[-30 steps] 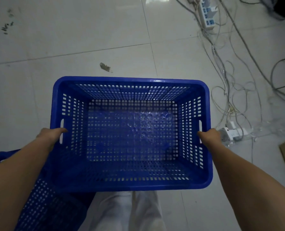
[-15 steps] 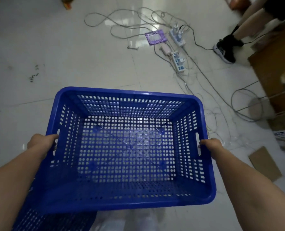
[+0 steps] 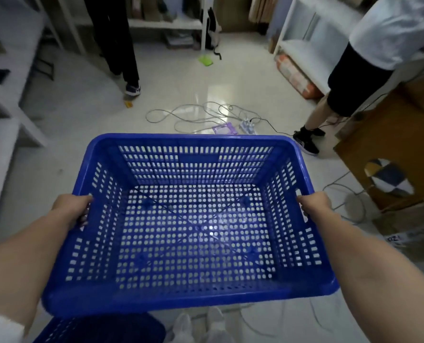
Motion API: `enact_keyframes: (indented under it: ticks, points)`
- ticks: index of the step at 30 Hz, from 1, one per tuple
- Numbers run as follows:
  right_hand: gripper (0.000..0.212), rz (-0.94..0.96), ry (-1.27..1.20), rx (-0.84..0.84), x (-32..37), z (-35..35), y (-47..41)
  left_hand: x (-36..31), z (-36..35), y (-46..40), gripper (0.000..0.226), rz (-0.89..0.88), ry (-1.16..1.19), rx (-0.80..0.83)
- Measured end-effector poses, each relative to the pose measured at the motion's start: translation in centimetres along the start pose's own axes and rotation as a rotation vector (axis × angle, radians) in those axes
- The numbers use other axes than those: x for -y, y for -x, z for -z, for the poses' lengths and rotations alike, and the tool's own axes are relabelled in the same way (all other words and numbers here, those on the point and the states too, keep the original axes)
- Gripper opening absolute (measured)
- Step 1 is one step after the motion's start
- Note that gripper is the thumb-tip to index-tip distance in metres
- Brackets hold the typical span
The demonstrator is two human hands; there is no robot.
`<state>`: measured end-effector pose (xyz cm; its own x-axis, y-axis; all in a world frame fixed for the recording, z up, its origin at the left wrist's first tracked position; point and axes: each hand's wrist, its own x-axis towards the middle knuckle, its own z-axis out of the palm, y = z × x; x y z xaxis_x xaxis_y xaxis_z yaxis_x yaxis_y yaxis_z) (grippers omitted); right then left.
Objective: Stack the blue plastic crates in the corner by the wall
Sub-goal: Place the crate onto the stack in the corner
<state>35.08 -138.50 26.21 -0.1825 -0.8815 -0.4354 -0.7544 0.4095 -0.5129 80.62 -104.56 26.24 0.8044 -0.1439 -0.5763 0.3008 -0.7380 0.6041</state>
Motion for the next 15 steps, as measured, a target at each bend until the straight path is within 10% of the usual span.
enact_keyframes:
  ticks: [15]
  points:
    - [0.029, 0.274, 0.045, 0.082, 9.4, 4.7, 6.4, -1.3, 13.3, 12.7, 0.021, -0.066, 0.113, -0.215]
